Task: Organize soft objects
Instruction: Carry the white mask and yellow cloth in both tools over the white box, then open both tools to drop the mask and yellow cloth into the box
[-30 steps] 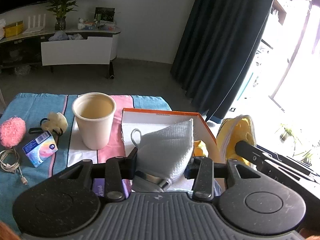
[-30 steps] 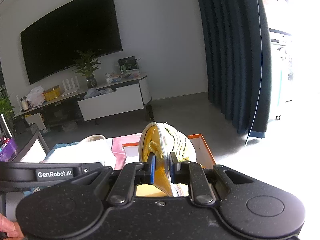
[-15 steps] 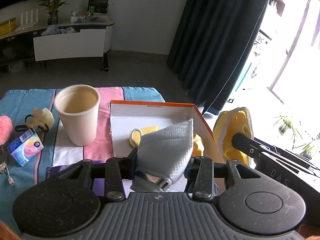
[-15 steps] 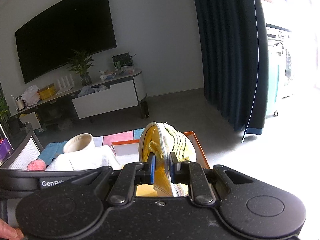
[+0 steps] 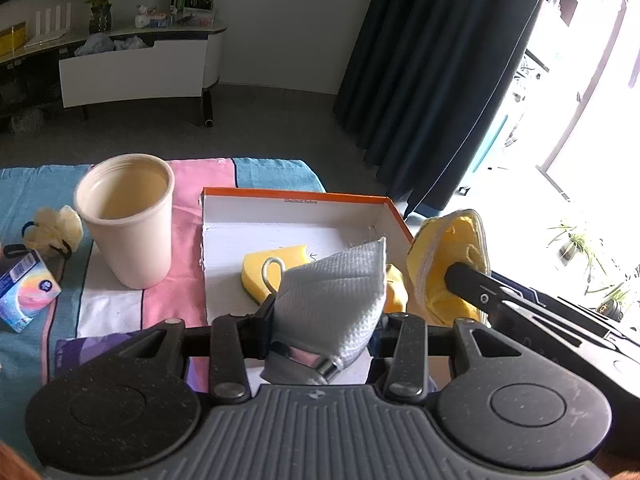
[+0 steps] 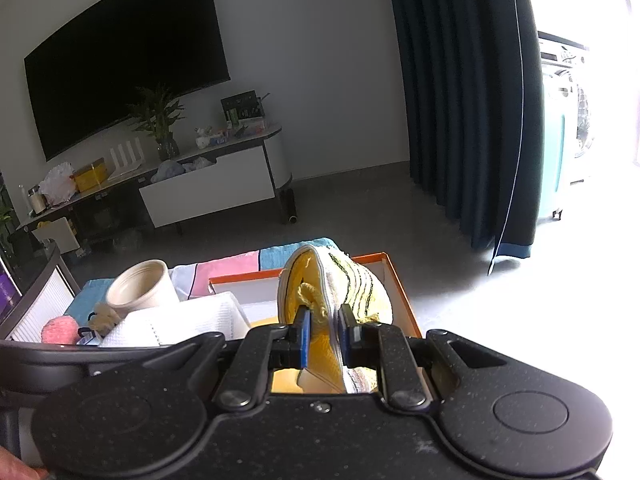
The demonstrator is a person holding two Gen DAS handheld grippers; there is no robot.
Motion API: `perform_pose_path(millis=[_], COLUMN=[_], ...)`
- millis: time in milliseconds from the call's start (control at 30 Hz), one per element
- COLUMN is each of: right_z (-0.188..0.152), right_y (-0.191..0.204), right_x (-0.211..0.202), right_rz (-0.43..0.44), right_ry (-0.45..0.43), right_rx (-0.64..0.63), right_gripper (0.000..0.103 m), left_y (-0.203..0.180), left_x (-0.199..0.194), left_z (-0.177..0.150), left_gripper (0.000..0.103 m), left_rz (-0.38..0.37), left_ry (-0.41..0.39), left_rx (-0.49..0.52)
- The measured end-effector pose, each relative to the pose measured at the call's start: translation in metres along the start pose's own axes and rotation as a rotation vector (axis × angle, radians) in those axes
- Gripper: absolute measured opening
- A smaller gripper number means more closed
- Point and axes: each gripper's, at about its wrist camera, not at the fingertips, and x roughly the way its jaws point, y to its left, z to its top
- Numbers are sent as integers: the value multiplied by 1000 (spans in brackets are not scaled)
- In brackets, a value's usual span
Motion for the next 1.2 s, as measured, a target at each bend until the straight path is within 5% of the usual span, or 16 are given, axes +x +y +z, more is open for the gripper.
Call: perform_pose_path(millis=[467, 600, 700, 1200], right_z=[9, 12, 13, 14], right_y=[-6, -9, -8, 1], right_x=[29, 28, 23, -23], right_rz=[-1, -12, -16, -43], right_ry=[19, 2, -12, -72], right_rx=[-13, -2, -4, 1], right_gripper=[24, 40, 43, 47], left_y=[-4, -2, 0, 2], left_x=[22, 25, 25, -10], left_z=[7, 9, 8, 9], left_gripper=[45, 61, 73, 92], left_rz=[-2, -22, -39, 15], left_ry=[32, 44, 51, 10], left_rx=[-14, -27, -36, -22])
